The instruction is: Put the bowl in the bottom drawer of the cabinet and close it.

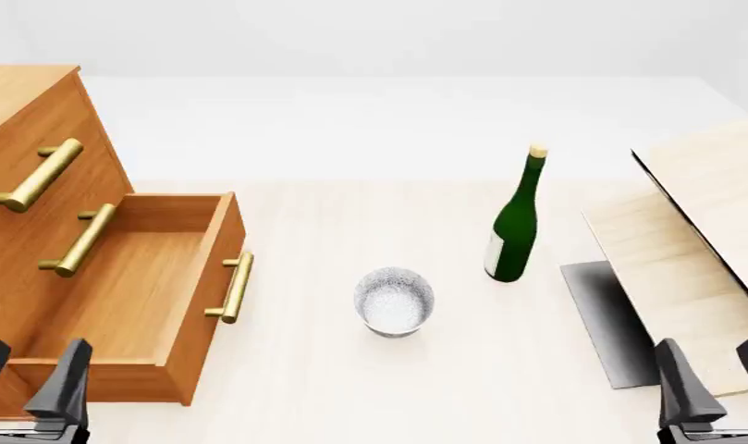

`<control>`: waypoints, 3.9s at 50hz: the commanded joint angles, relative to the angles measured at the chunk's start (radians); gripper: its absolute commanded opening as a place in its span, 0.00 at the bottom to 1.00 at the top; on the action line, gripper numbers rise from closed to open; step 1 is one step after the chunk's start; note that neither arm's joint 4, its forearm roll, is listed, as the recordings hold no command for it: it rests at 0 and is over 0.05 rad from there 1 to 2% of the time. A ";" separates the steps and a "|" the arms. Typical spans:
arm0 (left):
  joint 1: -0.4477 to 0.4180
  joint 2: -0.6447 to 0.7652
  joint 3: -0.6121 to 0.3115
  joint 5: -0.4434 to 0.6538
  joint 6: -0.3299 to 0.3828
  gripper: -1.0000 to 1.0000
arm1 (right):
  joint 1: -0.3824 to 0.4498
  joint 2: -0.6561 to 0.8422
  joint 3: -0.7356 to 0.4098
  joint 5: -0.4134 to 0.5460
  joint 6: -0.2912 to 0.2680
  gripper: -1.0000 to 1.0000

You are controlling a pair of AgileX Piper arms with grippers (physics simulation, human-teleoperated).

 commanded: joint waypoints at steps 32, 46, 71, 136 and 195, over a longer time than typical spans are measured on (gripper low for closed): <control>-0.078 0.075 -0.289 0.172 -0.039 1.00 | 0.000 0.002 -0.006 0.005 0.000 1.00; -0.047 0.245 -0.375 0.175 -0.032 1.00 | 0.000 0.000 -0.007 0.007 0.000 1.00; -0.117 0.426 -0.533 0.262 -0.045 1.00 | 0.000 0.002 -0.011 0.010 -0.001 1.00; -0.148 0.724 -0.543 0.275 -0.079 1.00 | 0.000 0.002 -0.011 0.010 0.000 1.00; -0.219 0.911 -0.584 0.308 -0.105 1.00 | 0.000 0.002 -0.011 0.010 0.000 1.00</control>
